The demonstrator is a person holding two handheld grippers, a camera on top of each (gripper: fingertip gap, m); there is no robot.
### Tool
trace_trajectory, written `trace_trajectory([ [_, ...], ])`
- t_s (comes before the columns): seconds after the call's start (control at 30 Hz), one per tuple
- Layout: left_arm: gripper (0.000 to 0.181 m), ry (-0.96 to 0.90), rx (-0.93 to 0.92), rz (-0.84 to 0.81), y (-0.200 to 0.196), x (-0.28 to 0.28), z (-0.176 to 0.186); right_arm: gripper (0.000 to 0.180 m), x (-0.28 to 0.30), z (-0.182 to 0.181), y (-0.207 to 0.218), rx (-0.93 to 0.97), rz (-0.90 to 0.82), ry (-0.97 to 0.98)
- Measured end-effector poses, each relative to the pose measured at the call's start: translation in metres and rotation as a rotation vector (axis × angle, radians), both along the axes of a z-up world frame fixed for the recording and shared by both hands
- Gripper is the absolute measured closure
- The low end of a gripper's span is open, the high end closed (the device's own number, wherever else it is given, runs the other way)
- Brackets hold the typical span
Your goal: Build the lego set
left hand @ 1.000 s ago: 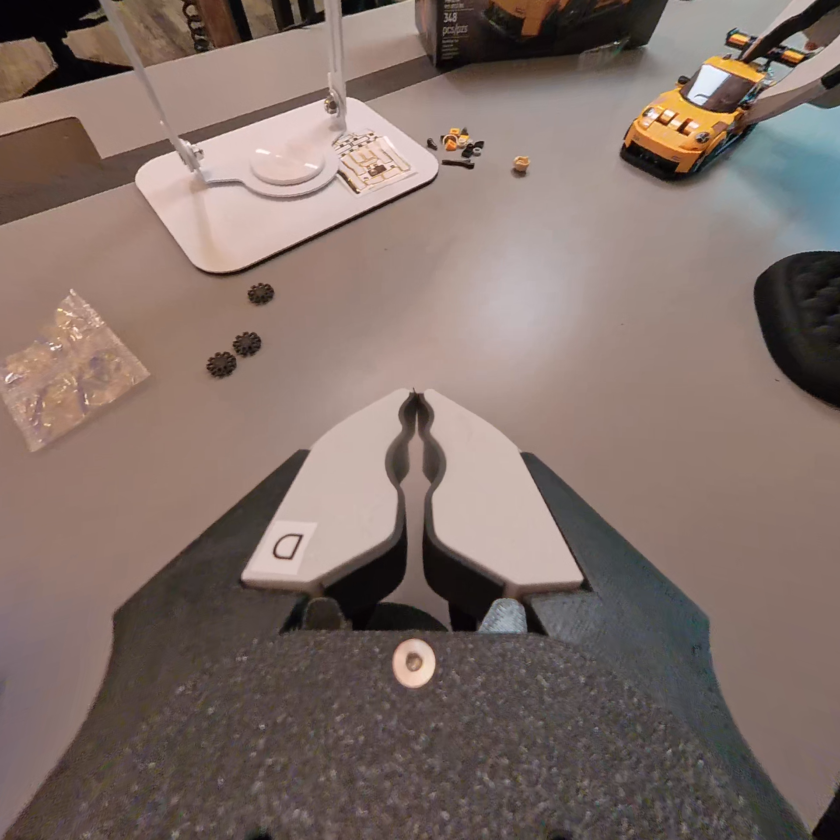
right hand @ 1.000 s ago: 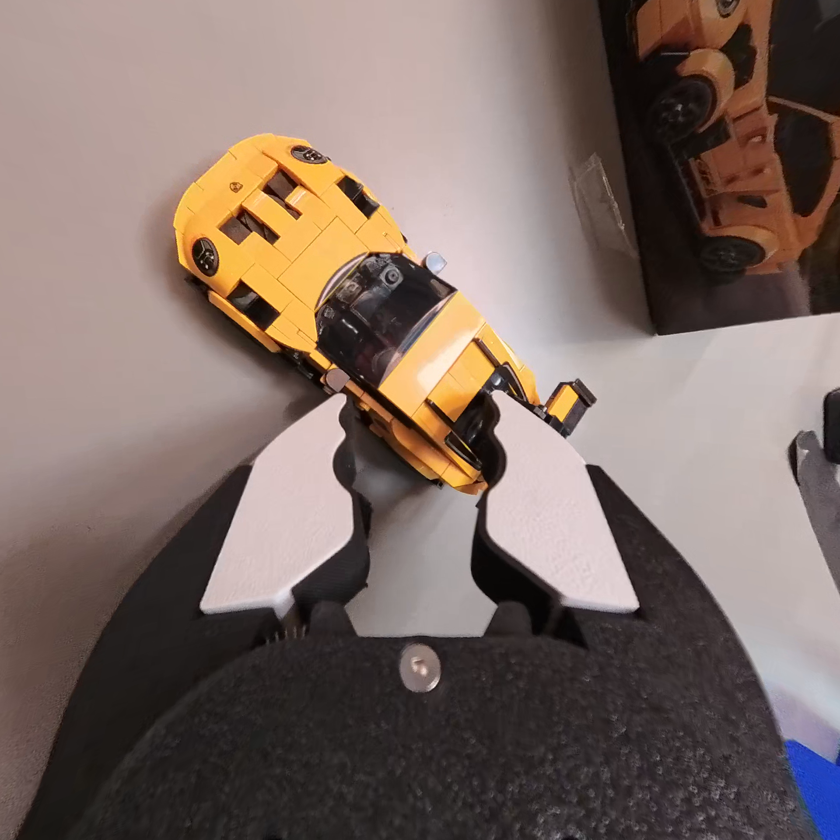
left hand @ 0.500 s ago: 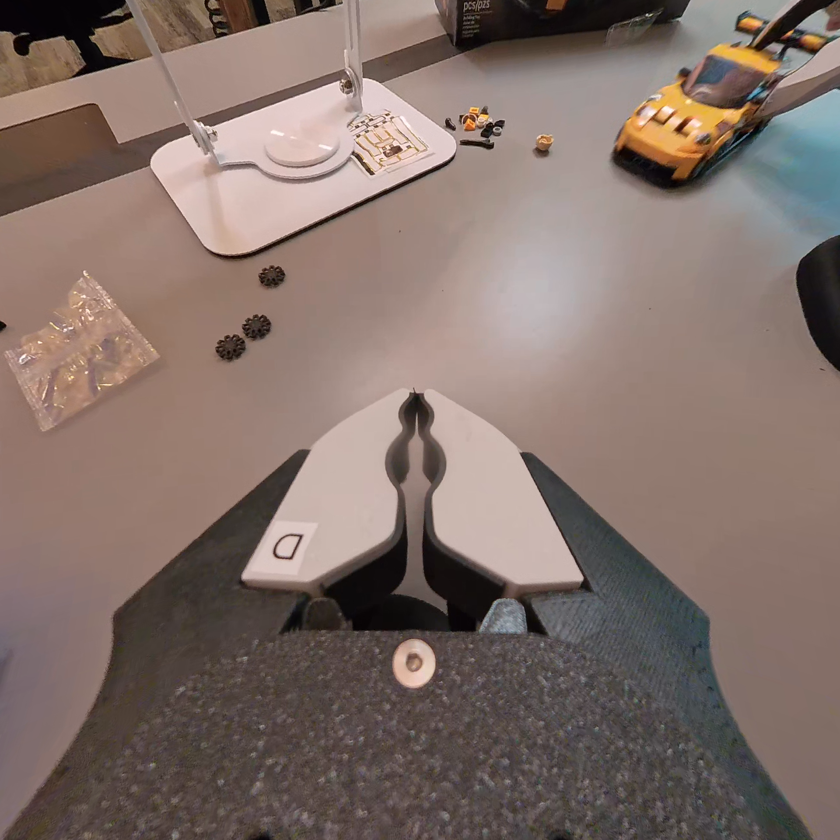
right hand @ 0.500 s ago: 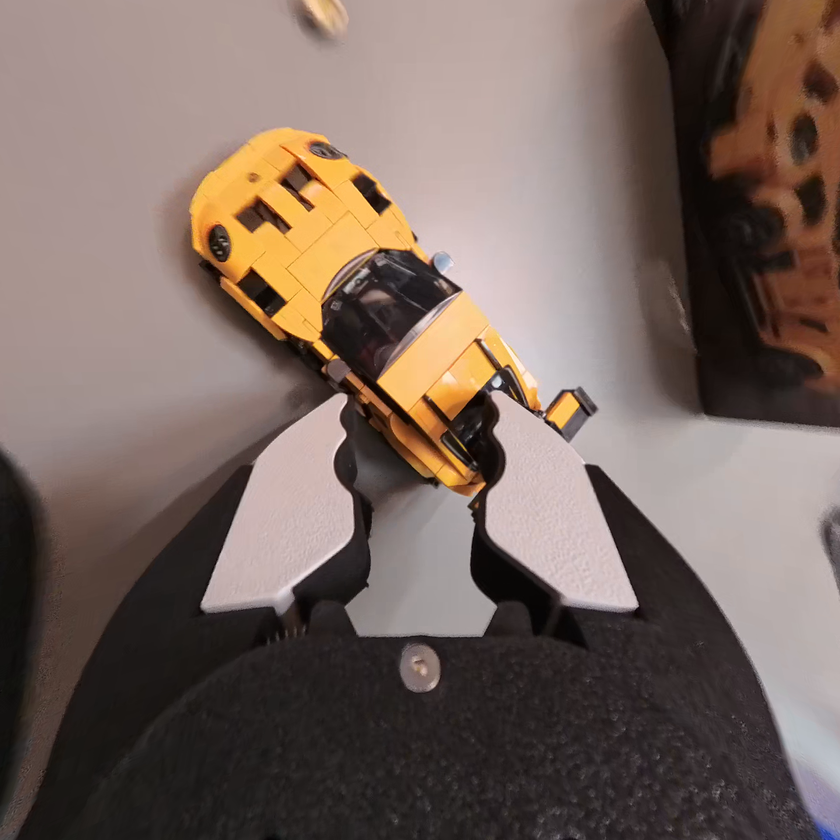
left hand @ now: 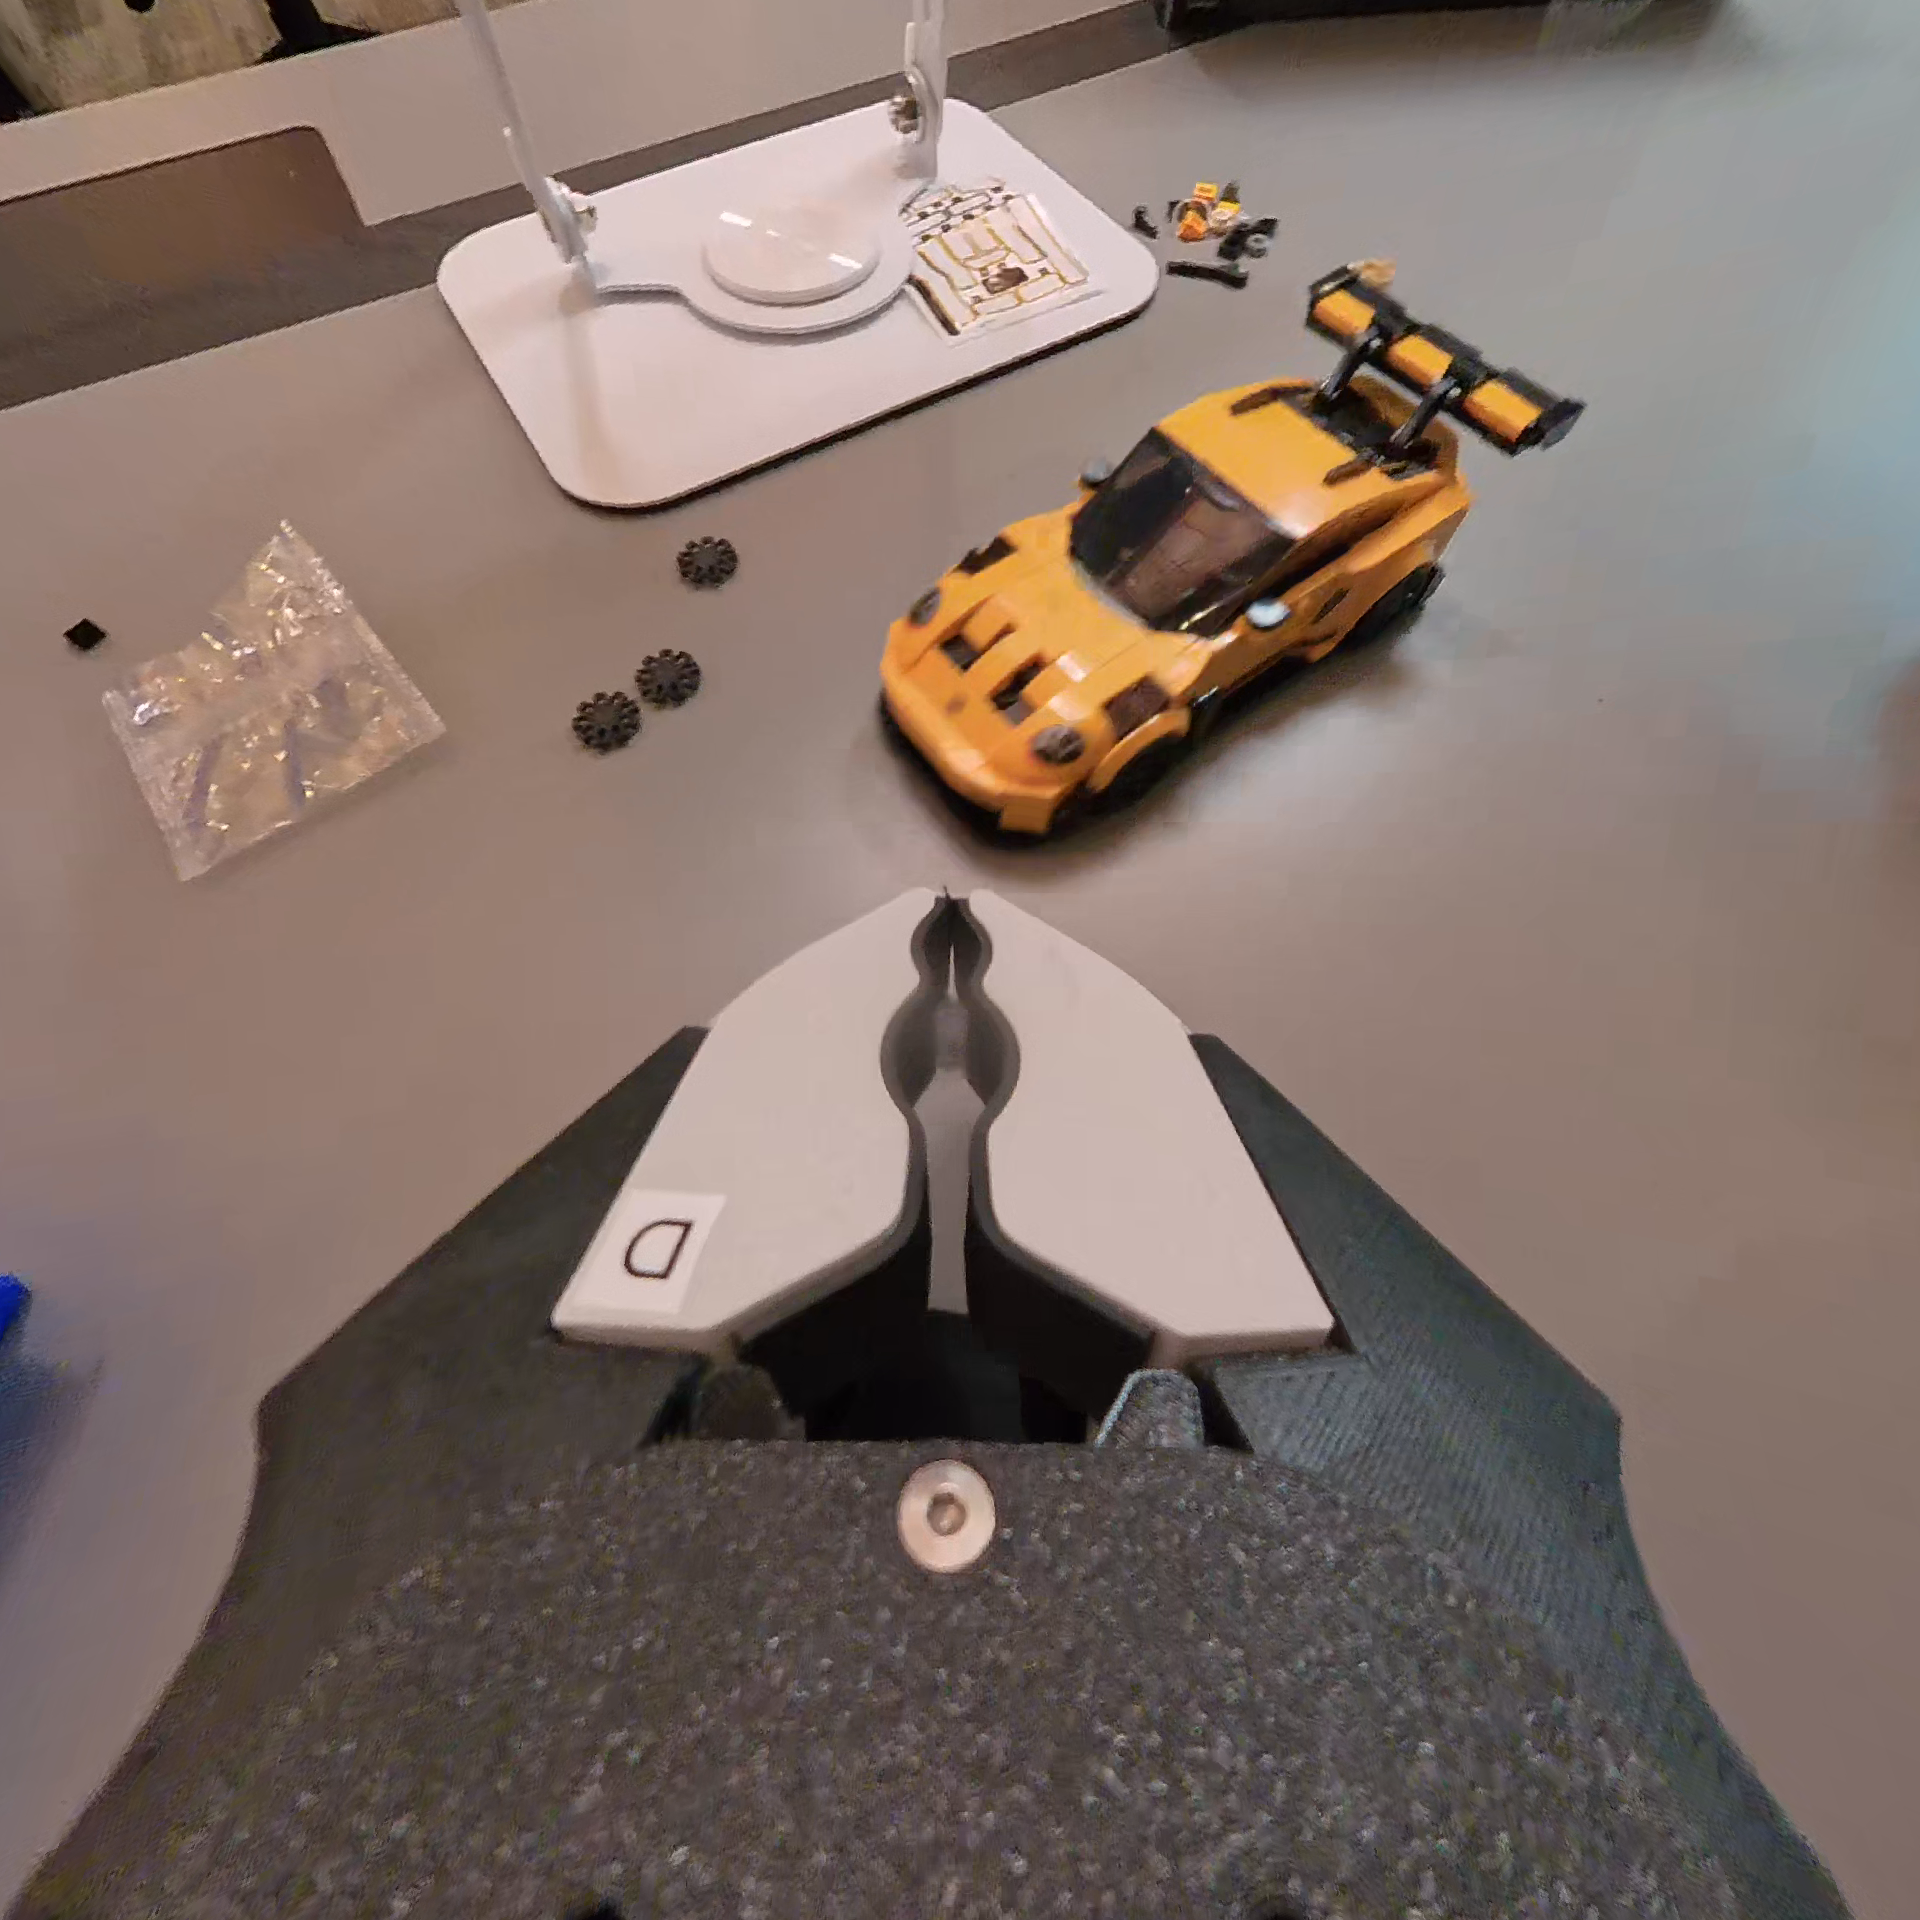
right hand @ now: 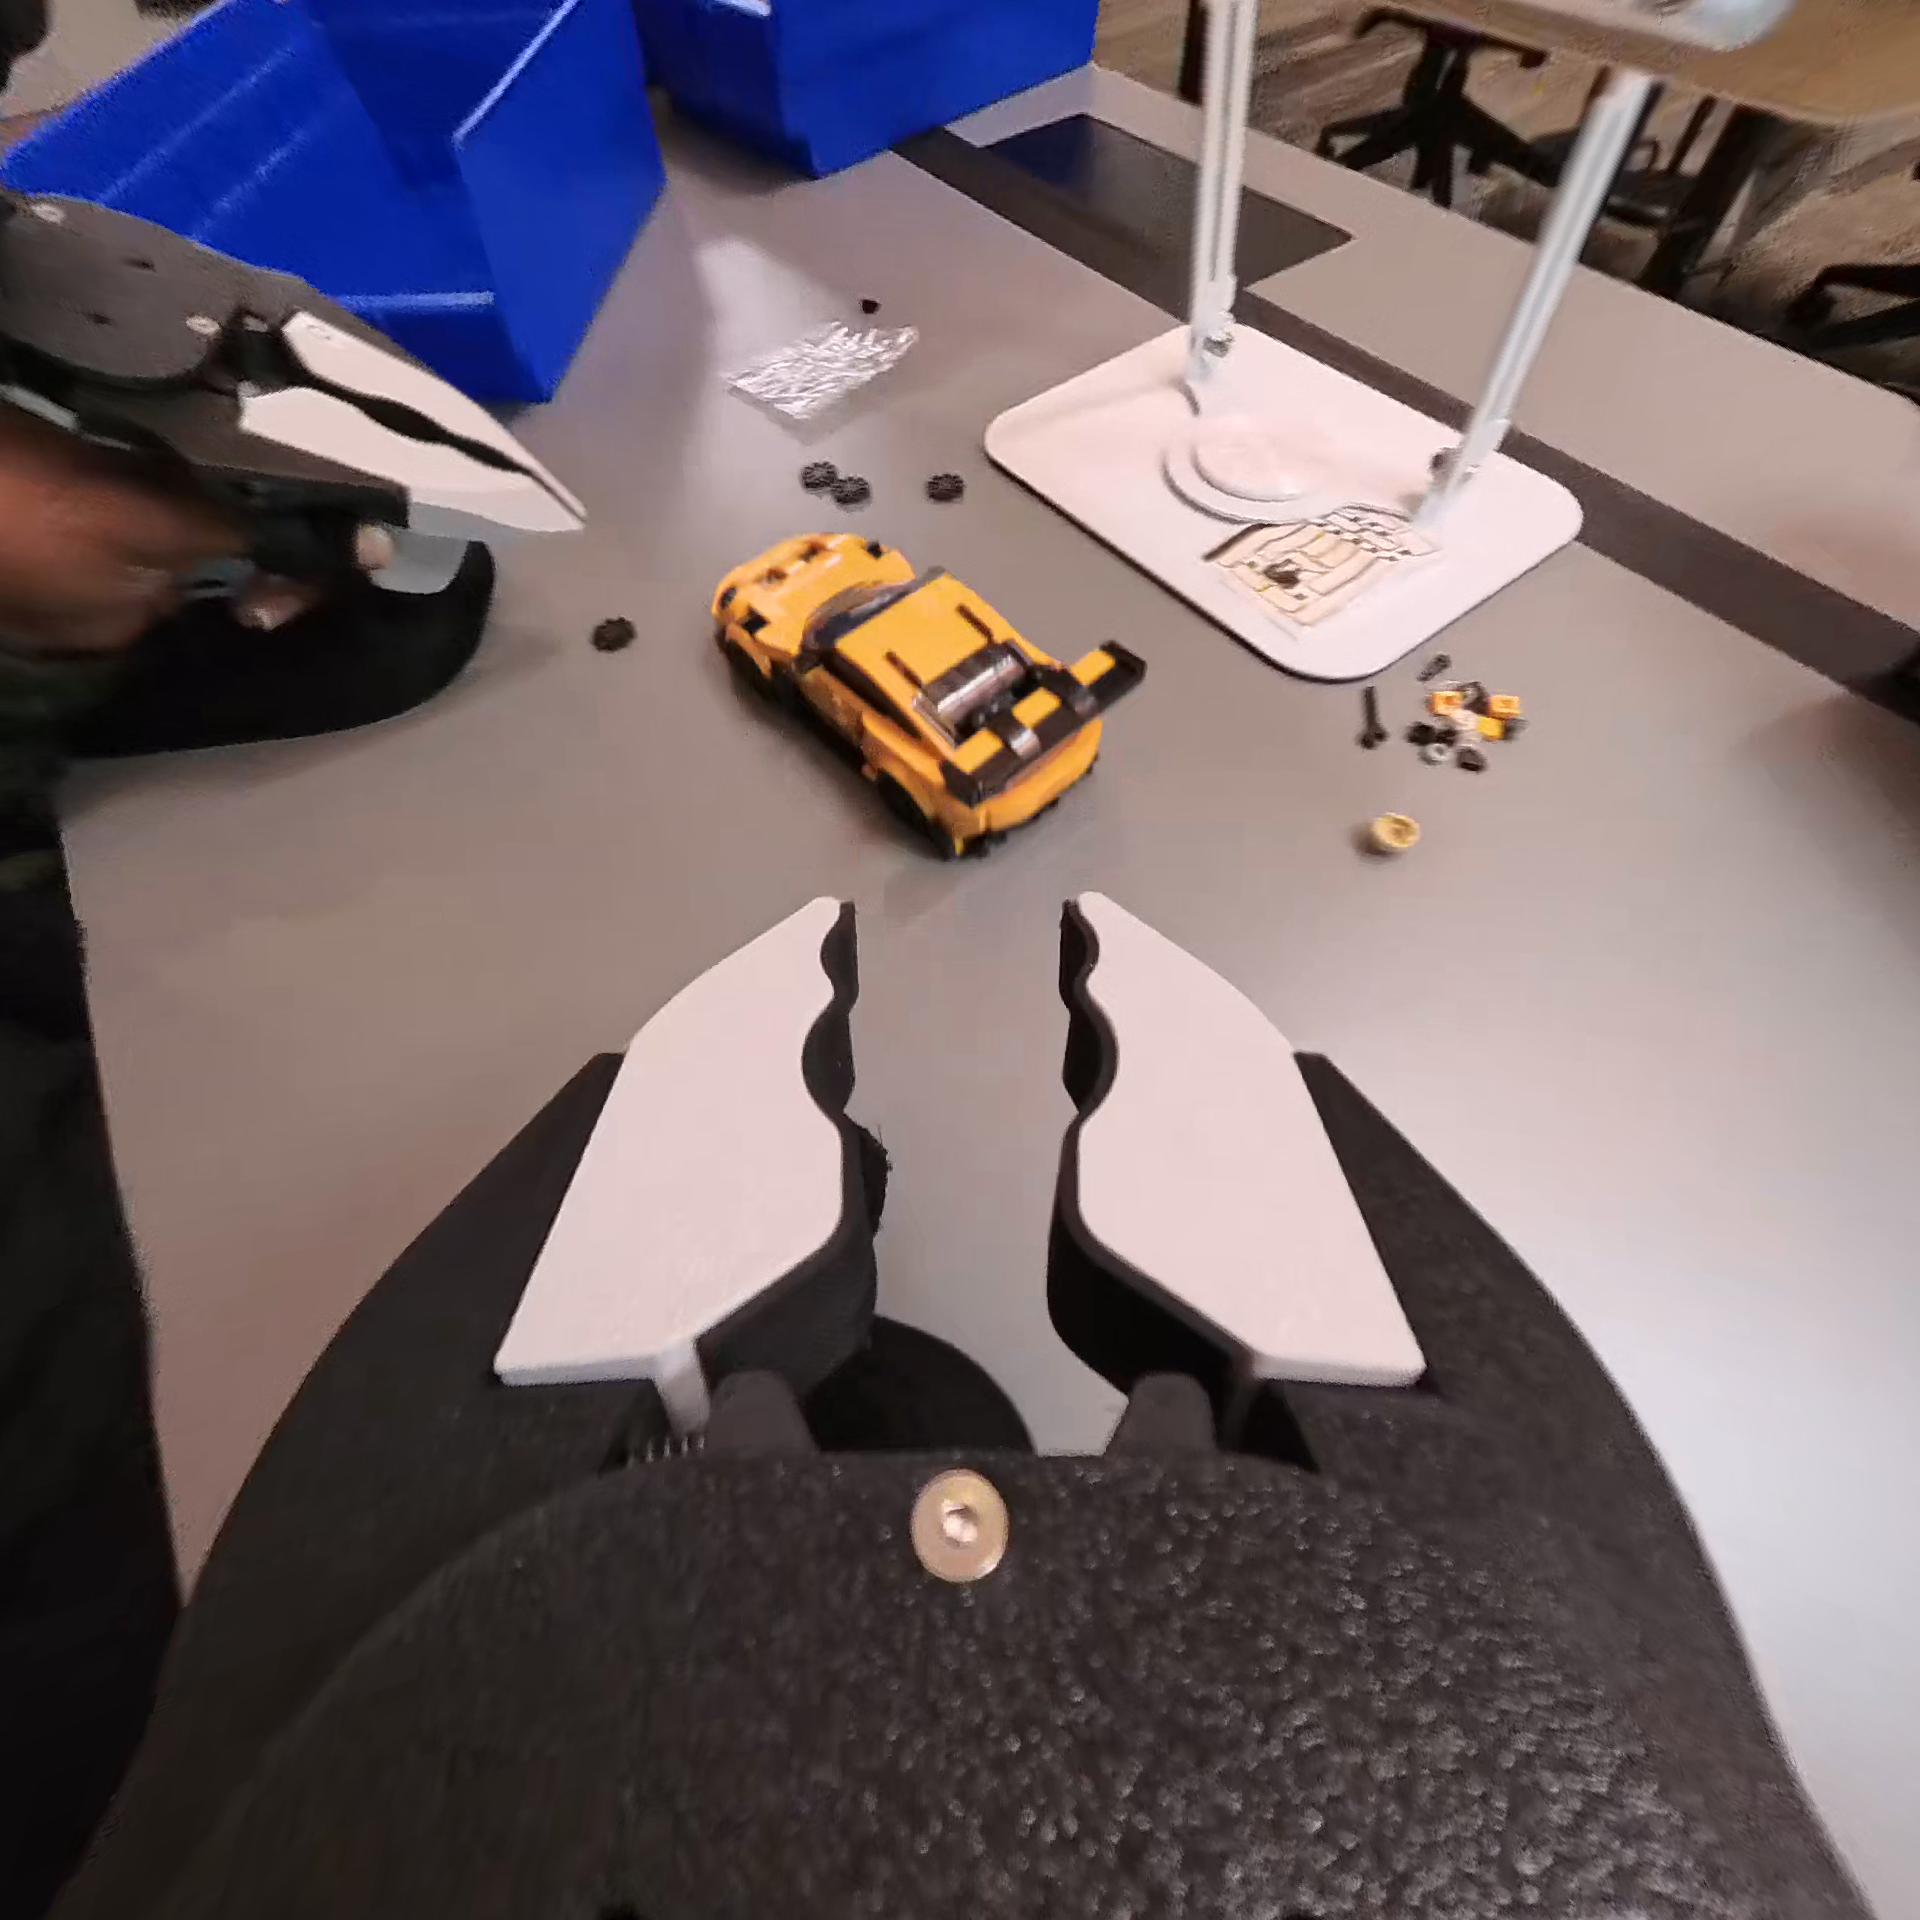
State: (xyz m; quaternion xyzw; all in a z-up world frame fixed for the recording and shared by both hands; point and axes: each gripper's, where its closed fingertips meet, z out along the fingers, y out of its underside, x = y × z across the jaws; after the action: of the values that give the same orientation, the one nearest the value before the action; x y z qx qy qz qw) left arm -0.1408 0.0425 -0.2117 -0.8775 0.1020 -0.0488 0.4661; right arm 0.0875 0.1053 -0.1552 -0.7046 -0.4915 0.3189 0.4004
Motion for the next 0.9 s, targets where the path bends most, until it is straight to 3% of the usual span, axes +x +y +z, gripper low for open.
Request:
trace_trajectory([
  [0.33, 0.181, 0.025, -0.003, 0.093, -0.001, -0.026, 0.0, 0.146, -0.026, 0.0, -0.031, -0.043, 0.061, 0.062],
  [0.9, 0.181, 0.035, -0.004, 0.183, -0.003, -0.048, 0.0, 0.147, -0.036, 0.004, -0.043, -0.053, 0.091, 0.087],
])
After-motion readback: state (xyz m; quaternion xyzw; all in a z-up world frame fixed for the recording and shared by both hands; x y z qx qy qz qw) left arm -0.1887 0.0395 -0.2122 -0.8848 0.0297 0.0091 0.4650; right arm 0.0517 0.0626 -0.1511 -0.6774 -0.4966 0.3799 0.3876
